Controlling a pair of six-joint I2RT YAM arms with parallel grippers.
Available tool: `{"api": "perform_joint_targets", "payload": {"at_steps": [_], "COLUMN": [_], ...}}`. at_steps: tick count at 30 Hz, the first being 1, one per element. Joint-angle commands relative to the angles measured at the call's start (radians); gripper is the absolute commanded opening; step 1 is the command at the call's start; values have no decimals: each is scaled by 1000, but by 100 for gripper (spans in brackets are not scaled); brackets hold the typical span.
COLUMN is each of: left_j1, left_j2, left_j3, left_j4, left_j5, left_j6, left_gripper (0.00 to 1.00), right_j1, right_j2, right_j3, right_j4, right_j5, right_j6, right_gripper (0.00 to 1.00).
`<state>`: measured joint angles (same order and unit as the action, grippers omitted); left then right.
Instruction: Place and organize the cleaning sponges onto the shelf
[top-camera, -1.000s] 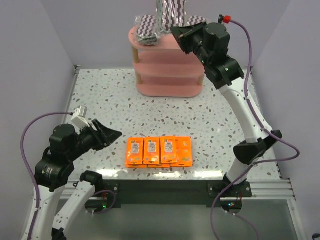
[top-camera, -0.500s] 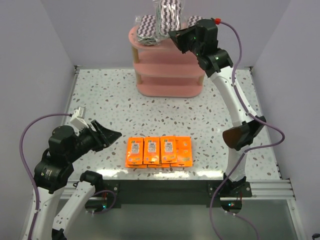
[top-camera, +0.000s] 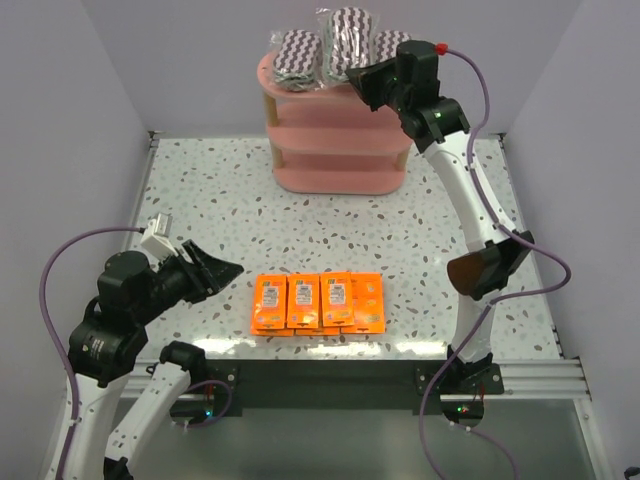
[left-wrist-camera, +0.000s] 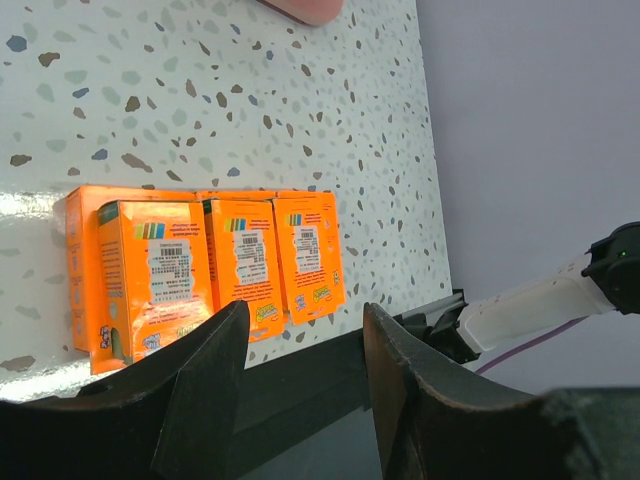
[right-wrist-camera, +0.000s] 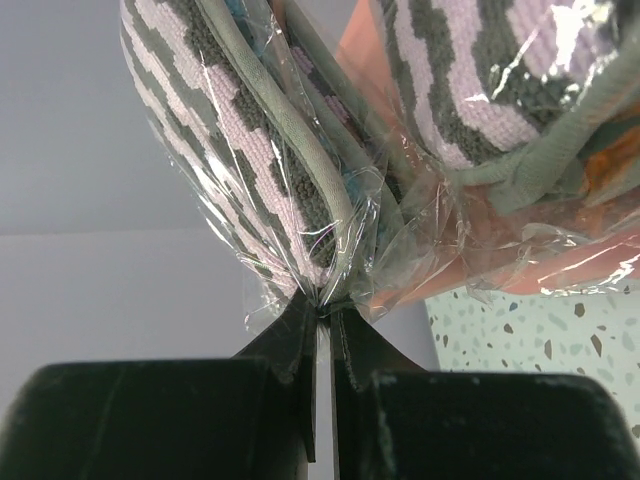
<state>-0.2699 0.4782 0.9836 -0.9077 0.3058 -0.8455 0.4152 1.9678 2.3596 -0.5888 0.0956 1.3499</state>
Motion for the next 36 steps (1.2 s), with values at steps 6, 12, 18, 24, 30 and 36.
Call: {"api": "perform_joint_targets", "payload": {"at_steps": [6, 12, 18, 24, 30, 36], "left_j1": [-2, -2, -2, -2, -2, -2], "left_j2": [-18, -16, -18, -15, -12, -4], "left_j3": [1, 4, 4, 3, 3, -31], "left_j4": [-8, -3, 3, 16, 36, 73], "left_j5": [-5, -4, -1, 6, 15, 35], "left_j6": [-9, -17, -27, -35, -40, -41], "left_gripper": [55, 55, 55, 55, 56, 57], "right_j1": [-24, -27, -27, -27, -27, -29], "right_j2": [-26, -17, -17, -30, -105, -256], "right_j3": [-3, 15, 46, 73, 35, -172], "right_j4": [0, 7, 35, 67, 112, 66], "right_j5": [13, -30, -65, -92, -184, -215], "right_j6": [15, 15, 2, -6, -32, -132], "right_gripper": [0, 13, 48, 58, 64, 73]}}
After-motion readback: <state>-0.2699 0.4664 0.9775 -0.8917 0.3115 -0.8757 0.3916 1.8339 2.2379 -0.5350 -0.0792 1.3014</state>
